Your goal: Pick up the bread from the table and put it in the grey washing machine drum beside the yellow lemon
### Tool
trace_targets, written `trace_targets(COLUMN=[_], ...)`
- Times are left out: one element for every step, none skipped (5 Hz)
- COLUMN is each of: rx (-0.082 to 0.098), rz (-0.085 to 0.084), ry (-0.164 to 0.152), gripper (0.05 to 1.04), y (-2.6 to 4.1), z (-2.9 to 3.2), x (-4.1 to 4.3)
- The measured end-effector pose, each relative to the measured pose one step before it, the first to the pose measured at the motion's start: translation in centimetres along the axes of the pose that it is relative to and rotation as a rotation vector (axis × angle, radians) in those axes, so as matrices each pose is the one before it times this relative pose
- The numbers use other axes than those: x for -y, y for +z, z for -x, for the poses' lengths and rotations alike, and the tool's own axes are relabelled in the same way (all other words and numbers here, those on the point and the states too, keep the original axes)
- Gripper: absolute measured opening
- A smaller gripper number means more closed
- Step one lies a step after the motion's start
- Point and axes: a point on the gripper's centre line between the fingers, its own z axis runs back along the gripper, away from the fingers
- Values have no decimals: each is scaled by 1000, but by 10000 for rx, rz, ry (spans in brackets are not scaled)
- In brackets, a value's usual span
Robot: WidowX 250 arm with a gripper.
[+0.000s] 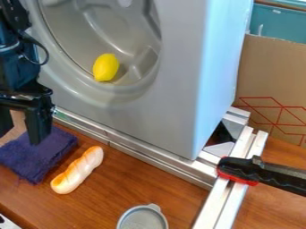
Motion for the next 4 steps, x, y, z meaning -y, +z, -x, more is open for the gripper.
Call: trace_targets(rx=[-148,480,498,175], rz=[43,-115,-447,-150], ry=[-12,-1189,-1107,-912], gripper=[998,998,998,998], y=[-428,-1895,-1650,-1595], z=[156,-1078,-895,-841], x=[57,681,193,-299])
